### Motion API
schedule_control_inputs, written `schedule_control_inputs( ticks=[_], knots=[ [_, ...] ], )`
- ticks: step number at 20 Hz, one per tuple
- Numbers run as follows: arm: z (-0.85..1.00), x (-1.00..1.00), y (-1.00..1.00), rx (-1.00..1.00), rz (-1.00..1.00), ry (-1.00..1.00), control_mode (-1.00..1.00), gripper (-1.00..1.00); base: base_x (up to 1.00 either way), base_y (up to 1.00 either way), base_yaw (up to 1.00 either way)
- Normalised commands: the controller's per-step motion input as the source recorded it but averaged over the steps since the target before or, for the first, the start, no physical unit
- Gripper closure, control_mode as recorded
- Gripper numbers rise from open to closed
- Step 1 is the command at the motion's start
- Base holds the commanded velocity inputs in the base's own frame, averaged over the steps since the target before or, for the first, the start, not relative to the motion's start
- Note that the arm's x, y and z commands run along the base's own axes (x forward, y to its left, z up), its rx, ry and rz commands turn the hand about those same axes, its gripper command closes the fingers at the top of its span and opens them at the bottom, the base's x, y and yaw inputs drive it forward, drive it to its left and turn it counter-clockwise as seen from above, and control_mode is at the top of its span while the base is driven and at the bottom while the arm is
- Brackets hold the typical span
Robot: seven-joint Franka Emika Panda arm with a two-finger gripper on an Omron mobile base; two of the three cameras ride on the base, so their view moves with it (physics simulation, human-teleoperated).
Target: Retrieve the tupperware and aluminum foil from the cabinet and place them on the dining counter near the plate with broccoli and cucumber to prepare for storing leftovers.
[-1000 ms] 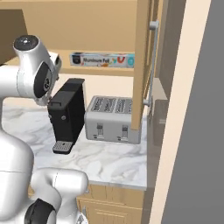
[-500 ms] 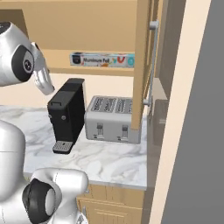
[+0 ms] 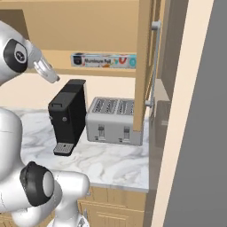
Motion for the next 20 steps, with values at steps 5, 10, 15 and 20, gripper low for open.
schedule_control_inputs(
  ticks=[5,10,15,20],
  knots=[
    [0.00,0.55,0.00,-0.26,0.00,-0.05,-1.00,-1.00,0.00,0.00,0.00],
    [0.00,0.77,0.00,-0.15,-0.05,0.00,-1.00,-1.00,0.00,0.00,0.00],
    [0.00,0.74,0.00,-0.09,-0.11,0.00,-1.00,-1.00,0.00,0.00,0.00],
    [0.00,0.66,0.00,-0.01,-0.18,-0.02,-1.00,-1.00,0.00,0.00,0.00]
  ],
)
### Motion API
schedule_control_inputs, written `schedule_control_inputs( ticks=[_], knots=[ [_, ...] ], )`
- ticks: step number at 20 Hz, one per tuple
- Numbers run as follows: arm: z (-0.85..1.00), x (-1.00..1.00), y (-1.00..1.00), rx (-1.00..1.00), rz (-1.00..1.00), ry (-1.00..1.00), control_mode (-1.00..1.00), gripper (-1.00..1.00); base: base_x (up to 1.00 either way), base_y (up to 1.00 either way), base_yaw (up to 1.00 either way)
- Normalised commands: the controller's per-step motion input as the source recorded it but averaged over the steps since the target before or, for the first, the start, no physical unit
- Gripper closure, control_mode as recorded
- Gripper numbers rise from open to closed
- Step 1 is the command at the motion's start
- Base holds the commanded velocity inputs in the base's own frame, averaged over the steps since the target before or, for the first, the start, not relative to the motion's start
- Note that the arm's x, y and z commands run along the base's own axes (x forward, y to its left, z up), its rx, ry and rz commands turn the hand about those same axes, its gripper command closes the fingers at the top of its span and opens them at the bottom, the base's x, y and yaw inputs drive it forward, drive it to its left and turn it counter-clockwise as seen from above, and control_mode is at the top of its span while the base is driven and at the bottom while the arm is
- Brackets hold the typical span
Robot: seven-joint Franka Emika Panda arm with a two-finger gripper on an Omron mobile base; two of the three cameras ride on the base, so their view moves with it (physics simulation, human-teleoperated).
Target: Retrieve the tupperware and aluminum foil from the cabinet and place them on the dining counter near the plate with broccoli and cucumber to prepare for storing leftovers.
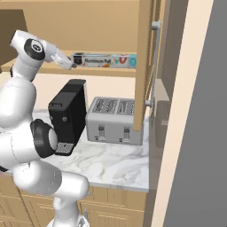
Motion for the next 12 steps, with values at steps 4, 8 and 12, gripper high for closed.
schedule_control_inputs(
  ticks=[4,8,12],
  knots=[
    [0.00,0.71,0.01,0.00,-0.20,-0.04,-1.00,-1.00,0.00,0.00,0.00],
    [0.00,0.78,0.19,0.00,-0.16,-0.02,-1.00,-1.00,0.00,0.00,0.00],
    [0.00,0.70,0.29,0.00,-0.10,-0.06,-1.00,-1.00,0.00,0.00,0.00]
  ],
)
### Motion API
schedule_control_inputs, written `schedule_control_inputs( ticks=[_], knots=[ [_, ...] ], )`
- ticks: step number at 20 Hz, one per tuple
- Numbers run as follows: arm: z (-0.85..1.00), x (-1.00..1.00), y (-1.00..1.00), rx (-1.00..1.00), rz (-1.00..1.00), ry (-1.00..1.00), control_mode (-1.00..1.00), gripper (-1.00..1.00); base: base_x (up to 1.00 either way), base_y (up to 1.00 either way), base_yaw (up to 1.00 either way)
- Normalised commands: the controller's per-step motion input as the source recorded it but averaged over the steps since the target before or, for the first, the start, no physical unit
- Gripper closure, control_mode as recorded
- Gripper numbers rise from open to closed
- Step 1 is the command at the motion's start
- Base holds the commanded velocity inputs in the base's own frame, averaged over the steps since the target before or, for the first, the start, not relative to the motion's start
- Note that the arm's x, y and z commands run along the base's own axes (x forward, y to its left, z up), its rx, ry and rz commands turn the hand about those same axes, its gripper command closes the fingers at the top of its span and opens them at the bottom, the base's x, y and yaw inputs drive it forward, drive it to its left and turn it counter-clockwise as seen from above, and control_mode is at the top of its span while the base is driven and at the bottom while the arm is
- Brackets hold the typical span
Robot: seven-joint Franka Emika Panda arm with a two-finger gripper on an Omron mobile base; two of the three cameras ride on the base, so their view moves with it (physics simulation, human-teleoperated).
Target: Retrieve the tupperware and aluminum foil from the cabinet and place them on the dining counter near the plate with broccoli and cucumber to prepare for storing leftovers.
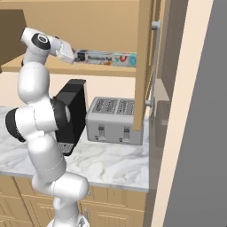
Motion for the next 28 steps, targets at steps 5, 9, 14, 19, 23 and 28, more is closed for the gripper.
schedule_control_inputs(
  ticks=[5,9,14,19,23,28],
  knots=[
    [-0.01,0.73,0.16,0.00,-0.10,-0.13,-1.00,-1.00,0.00,0.00,0.00],
    [-0.39,0.75,0.00,0.00,-0.13,-0.09,-1.00,-1.00,0.00,0.00,0.00],
    [-0.90,0.88,-0.15,0.00,-0.17,0.01,-1.00,-1.00,0.00,0.00,0.00],
    [-0.98,0.63,-0.46,-0.01,-0.22,0.13,-1.00,1.00,0.00,0.00,0.00],
    [-0.66,-0.08,-0.64,-0.02,-0.28,0.20,-1.00,1.00,0.00,0.00,0.00],
    [-0.33,-0.85,-0.65,0.00,-0.27,0.08,-1.00,1.00,0.00,0.00,0.00]
  ],
)
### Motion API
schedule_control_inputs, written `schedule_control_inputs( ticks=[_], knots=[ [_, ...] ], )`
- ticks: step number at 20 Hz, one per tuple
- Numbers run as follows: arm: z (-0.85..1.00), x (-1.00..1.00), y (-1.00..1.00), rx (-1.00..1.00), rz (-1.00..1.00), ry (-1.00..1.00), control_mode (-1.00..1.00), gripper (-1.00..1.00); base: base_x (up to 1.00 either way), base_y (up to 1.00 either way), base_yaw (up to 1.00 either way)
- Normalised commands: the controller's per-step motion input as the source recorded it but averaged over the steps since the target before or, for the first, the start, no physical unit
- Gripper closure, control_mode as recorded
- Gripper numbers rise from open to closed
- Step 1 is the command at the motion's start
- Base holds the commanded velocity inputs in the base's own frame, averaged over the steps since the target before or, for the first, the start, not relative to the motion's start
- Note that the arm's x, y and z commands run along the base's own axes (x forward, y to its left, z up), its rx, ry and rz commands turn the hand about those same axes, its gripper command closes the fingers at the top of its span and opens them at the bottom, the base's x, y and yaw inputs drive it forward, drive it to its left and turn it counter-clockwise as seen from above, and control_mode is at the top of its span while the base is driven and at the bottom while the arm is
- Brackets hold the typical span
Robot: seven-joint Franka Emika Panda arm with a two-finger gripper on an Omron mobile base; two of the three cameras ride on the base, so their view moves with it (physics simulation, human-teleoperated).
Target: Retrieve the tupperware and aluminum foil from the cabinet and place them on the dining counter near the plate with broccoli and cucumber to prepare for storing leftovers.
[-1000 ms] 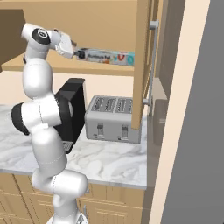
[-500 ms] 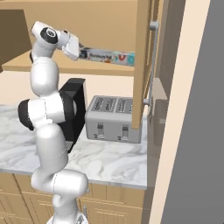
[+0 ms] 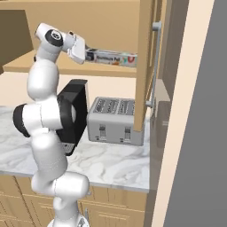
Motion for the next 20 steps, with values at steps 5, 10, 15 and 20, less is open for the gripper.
schedule_control_inputs(
  ticks=[5,10,15,20],
  knots=[
    [0.00,-1.00,-0.09,0.00,0.01,-0.01,-1.00,1.00,0.00,0.00,0.00],
    [0.16,-1.00,0.22,-0.08,0.17,0.04,-1.00,1.00,0.00,0.00,0.00],
    [0.26,-1.00,0.56,-0.16,0.45,0.12,-1.00,1.00,0.00,0.00,0.00],
    [0.15,-1.00,0.32,-0.06,0.56,0.19,-1.00,1.00,0.00,0.00,0.00]
  ],
)
